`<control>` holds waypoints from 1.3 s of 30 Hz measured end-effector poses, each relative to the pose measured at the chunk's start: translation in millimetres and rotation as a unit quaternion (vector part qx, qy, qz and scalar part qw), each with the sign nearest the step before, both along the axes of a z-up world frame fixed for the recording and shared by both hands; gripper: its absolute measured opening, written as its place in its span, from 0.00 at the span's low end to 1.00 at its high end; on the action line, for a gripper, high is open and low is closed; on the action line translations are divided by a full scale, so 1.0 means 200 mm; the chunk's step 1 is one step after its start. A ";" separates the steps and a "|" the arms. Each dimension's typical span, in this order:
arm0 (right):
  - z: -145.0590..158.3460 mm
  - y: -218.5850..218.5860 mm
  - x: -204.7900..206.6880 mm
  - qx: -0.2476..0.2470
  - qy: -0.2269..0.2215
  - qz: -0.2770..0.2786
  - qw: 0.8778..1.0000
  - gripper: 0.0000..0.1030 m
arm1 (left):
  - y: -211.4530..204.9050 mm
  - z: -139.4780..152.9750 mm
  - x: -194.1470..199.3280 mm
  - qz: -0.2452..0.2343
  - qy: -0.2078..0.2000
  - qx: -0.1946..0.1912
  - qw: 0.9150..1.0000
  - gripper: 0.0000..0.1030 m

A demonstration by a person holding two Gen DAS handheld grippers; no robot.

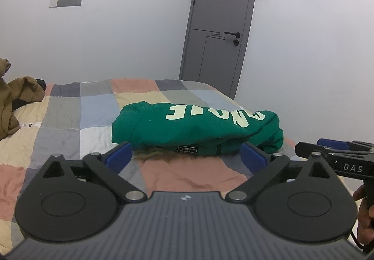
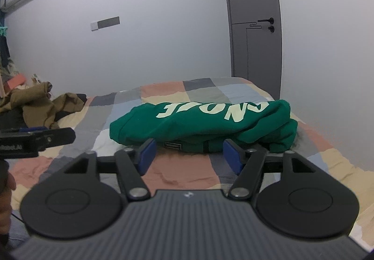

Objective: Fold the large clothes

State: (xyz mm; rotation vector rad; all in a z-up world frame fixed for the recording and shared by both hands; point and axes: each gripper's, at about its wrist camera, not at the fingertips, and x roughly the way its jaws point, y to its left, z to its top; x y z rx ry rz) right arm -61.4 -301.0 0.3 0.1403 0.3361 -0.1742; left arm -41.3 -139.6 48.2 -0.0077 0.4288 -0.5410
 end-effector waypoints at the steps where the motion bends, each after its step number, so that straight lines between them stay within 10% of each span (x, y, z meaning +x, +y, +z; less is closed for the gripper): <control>1: 0.00 0.00 0.00 -0.002 0.000 -0.002 1.000 0.69 | 0.00 0.00 0.00 0.001 0.000 0.001 1.000 0.99; 6: 0.00 -0.02 -0.01 0.000 0.002 -0.008 1.000 0.70 | -0.01 0.00 0.00 0.012 -0.002 0.003 1.000 1.00; 9: 0.01 -0.02 -0.02 -0.008 -0.003 -0.011 1.000 0.88 | -0.01 0.00 0.00 0.017 -0.003 0.006 1.000 1.00; 39: 0.00 -0.04 -0.05 -0.006 0.021 -0.038 0.999 0.88 | -0.09 0.01 -0.04 0.030 -0.001 0.025 0.999 1.00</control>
